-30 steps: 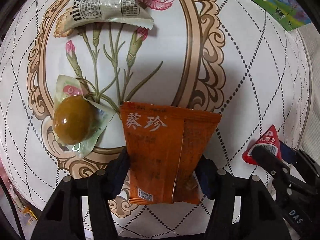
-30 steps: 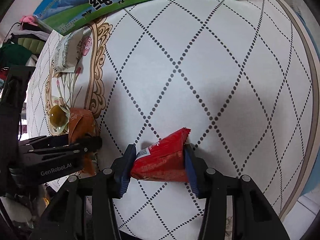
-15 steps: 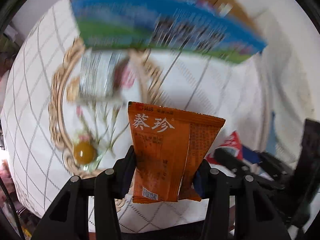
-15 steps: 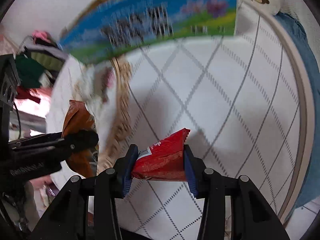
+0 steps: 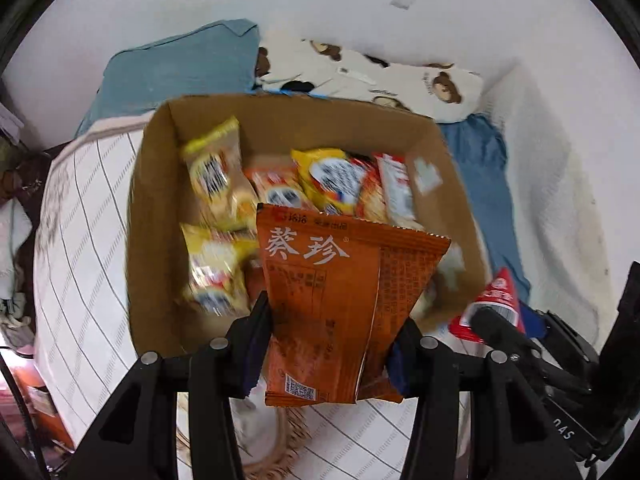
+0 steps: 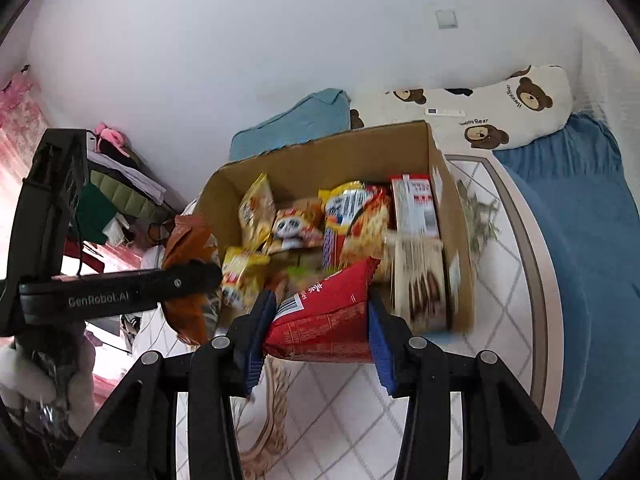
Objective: Organize snacks
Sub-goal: 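Carry both snacks into the box, open both tools and lift away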
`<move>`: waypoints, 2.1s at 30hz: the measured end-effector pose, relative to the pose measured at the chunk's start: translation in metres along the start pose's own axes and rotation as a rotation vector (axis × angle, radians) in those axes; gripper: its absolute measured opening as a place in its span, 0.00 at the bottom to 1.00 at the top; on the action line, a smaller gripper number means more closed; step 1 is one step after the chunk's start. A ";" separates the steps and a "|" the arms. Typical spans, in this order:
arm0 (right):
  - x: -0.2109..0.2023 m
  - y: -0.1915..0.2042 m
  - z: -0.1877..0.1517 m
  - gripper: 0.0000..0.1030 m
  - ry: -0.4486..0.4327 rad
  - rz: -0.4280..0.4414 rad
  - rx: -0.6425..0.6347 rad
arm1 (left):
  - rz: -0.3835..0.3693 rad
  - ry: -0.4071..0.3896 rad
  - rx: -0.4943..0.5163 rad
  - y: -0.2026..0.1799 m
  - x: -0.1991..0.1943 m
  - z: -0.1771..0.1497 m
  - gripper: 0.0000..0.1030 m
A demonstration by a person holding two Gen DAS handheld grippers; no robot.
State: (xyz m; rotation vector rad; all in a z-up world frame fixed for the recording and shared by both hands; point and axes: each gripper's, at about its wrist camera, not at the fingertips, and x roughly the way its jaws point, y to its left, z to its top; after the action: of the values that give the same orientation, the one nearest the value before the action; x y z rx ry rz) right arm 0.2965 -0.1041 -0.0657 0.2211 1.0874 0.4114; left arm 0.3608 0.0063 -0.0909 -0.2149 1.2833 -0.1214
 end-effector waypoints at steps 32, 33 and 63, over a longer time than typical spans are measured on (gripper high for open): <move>0.110 -0.024 0.020 0.95 0.303 -0.256 -0.006 | 0.215 0.144 -0.068 0.050 0.073 0.049 0.94; 0.110 -0.023 0.019 0.95 0.302 -0.263 -0.013 | 0.201 0.145 -0.072 0.049 0.074 0.043 0.94; -0.037 0.028 -0.016 0.95 -0.071 -0.325 -0.149 | 0.177 -0.232 -0.039 -0.001 -0.049 -0.068 0.94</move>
State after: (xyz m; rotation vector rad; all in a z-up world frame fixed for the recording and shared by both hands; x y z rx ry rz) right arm 0.2611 -0.0952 -0.0328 -0.0733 0.9971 0.1895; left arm 0.2813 0.0093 -0.0627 -0.1437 1.0682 0.0783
